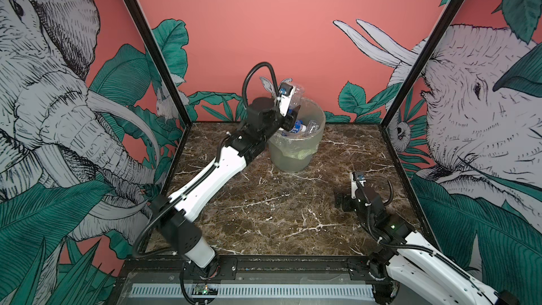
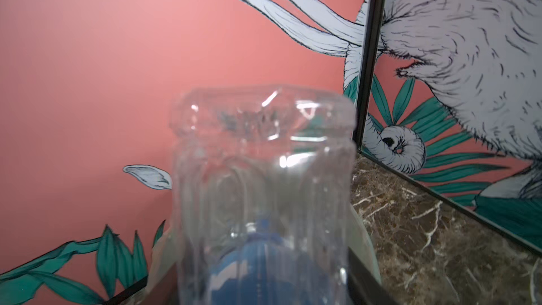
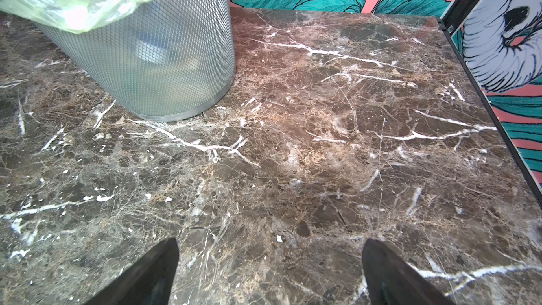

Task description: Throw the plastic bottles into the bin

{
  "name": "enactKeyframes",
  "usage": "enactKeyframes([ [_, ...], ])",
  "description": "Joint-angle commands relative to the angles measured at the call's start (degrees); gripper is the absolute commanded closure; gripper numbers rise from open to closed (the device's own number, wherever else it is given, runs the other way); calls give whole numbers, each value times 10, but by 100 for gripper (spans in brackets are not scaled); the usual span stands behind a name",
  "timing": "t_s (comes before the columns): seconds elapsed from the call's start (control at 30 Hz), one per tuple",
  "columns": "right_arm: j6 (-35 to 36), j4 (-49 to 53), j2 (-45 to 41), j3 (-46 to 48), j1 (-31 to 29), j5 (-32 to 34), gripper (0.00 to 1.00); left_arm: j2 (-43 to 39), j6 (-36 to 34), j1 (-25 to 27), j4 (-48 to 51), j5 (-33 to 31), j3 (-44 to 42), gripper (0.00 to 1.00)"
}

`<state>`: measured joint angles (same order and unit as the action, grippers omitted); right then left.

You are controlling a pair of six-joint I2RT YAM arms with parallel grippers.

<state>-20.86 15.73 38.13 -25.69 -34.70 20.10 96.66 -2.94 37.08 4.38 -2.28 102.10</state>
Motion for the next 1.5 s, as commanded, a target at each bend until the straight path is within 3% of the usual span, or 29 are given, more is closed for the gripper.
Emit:
enactKeyframes([
  [0.0, -6, 4, -1, -5, 4, 8, 1, 24, 53, -27, 24, 67, 53, 0],
  [0.13, -4, 3, 4, -5, 4, 10, 1, -51, 43, -27, -26, 36, -26, 0],
  [0.53, -1, -6, 16, -5, 4, 11, 1, -221, 23, -34, -19, -26, -209, 0],
  [0.87, 2, -16, 27, -6, 4, 17, 0, -319, 96, -89, -19, -48, -389, 0],
  [1.2, -7, 32, 163, -105, 7, 35, 1, -428, 189, -141, -8, -135, -564, 0],
  [1.47, -7, 39, 204, -173, 39, 70, 0, -484, 166, -174, -17, -220, -649, 1],
])
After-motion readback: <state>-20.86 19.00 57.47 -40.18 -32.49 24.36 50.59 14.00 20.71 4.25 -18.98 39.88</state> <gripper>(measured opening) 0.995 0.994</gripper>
